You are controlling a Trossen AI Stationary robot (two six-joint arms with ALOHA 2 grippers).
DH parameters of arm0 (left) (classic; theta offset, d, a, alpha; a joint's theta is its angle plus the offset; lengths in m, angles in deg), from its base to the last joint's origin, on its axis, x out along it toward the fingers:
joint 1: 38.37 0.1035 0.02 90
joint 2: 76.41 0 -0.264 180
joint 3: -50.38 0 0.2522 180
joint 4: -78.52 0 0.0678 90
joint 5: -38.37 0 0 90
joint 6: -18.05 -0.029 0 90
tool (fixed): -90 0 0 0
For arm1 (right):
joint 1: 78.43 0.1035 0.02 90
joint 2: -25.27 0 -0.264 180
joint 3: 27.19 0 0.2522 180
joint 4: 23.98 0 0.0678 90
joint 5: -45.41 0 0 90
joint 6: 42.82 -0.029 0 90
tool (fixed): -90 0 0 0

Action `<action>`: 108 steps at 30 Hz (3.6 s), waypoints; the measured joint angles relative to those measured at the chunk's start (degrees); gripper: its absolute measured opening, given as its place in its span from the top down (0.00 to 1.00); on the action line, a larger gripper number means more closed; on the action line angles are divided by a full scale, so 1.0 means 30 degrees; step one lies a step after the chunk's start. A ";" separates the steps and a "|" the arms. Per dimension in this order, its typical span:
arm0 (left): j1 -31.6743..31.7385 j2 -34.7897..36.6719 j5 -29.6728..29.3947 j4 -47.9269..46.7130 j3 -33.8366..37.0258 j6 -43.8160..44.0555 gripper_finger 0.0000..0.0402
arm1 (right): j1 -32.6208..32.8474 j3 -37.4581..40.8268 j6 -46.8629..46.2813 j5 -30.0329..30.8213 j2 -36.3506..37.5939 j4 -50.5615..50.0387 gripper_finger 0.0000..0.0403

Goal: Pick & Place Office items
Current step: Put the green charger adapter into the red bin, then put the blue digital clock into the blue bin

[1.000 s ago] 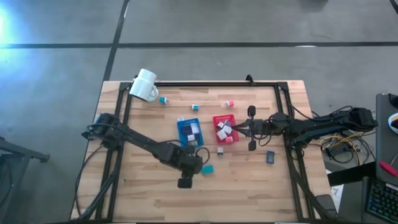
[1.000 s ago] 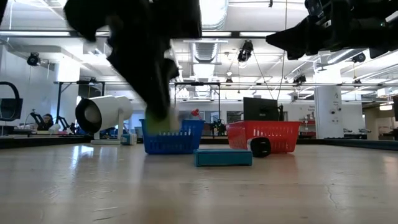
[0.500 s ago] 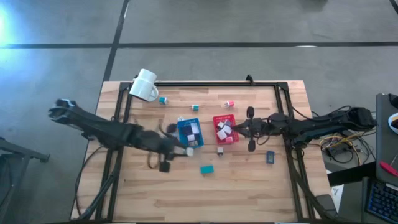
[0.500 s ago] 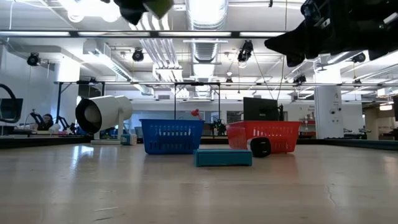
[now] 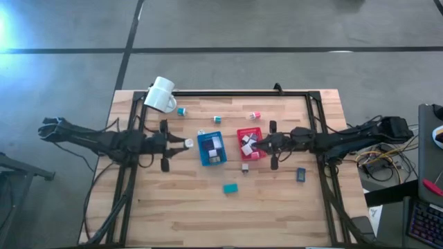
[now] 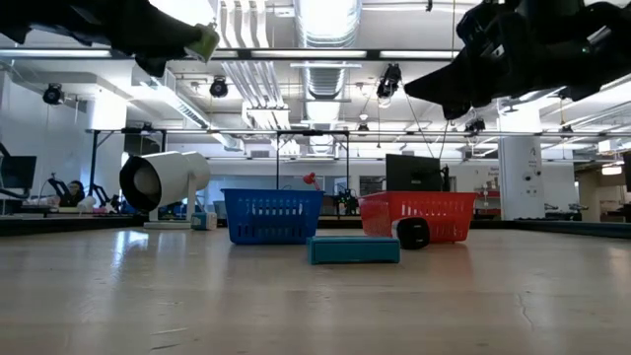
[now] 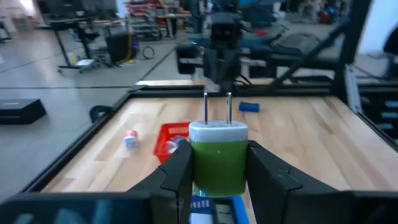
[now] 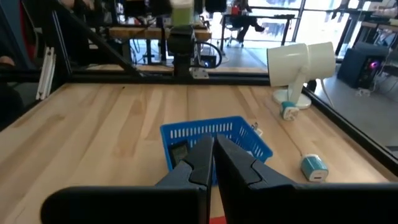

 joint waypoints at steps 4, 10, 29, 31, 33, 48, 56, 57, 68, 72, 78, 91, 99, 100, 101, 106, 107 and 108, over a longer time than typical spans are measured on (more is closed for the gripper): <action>0.1404 0.0710 0.1433 -0.0036 0.0258 0.0067 0.72 | 0.0000 -0.0397 0.0125 -0.0006 -0.0812 -0.0005 0.97; 0.3442 0.0782 0.5881 0.0148 0.0372 -0.0887 0.72 | 0.0000 -0.0375 0.0030 -0.1096 -0.1373 0.2822 0.97; 0.3752 0.0110 0.4659 0.1793 0.1053 0.2163 0.72 | -0.0525 0.2547 -0.0796 -0.2004 0.4244 0.3329 0.97; 0.3759 -0.0853 0.4075 0.1667 0.0161 0.2607 0.72 | -0.0525 0.2742 -0.0763 -0.2004 0.4518 0.3156 0.97; 0.3749 -0.2342 0.4075 0.1204 -0.1204 0.2509 0.72 | -0.0521 0.2756 -0.0490 -0.1994 0.4535 0.3215 0.97; 0.4579 -1.8284 0.3110 -0.2562 -1.4050 -0.1429 0.72 | -0.0546 0.2713 0.0365 -0.0525 0.4659 0.3300 0.97; 0.5142 -2.3618 0.5286 -0.2571 -1.7571 -0.1561 0.72 | -0.0546 0.2713 0.0427 -0.0521 0.4623 0.3248 0.97; 0.5167 -2.4103 0.5596 -0.2565 -1.7890 -0.1549 0.72 | -0.0546 0.2713 0.0503 -0.0524 0.4630 0.3228 0.97; 0.5224 -2.7067 0.6729 -0.3183 -1.9792 -0.0854 0.72 | -0.0546 0.2713 0.0510 -0.0517 0.4623 0.3242 0.97; 0.5224 -2.6949 0.6731 -0.3408 -1.9792 -0.0839 0.56 | -0.0546 0.2713 0.0507 -0.0517 0.4623 0.3242 0.97; 0.5224 -2.6471 0.6727 -0.3495 -1.9791 -0.0839 0.24 | -0.0546 0.2713 0.0540 -0.0517 0.4630 0.3242 0.97; 0.4749 -1.8020 0.6713 -0.9866 -1.8190 -0.2770 0.26 | -0.0539 0.2727 0.0639 -0.0525 0.4630 0.3242 0.97; 0.4678 -0.9132 0.4871 -0.7962 -1.2537 -0.4130 0.67 | -0.0539 0.2727 0.0686 -0.0525 0.4623 0.3242 0.97; 0.4658 -0.8025 0.3864 -0.7496 -1.1450 -0.4464 0.73 | -0.0539 0.2727 0.0765 -0.0519 0.4623 0.3242 0.97; 0.4655 -0.6913 0.2792 -0.6986 -1.0290 -0.4544 0.80 | -0.0539 0.2727 0.0926 -0.0525 0.4621 0.3242 0.97; 0.4697 -0.2318 0.1207 -0.1127 -0.3985 -0.2268 0.98 | -0.0541 0.2735 0.1146 -0.0525 0.4369 0.3245 0.97; 0.4673 -0.1623 0.1446 0.0605 -0.2799 -0.2575 0.98 | -0.0539 0.2735 0.1154 -0.0525 0.4303 0.3286 0.97; 0.4663 -0.0983 0.1739 0.1850 -0.1718 -0.2941 0.98 | -0.0539 0.2735 0.1206 -0.0525 0.4240 0.3253 0.97</action>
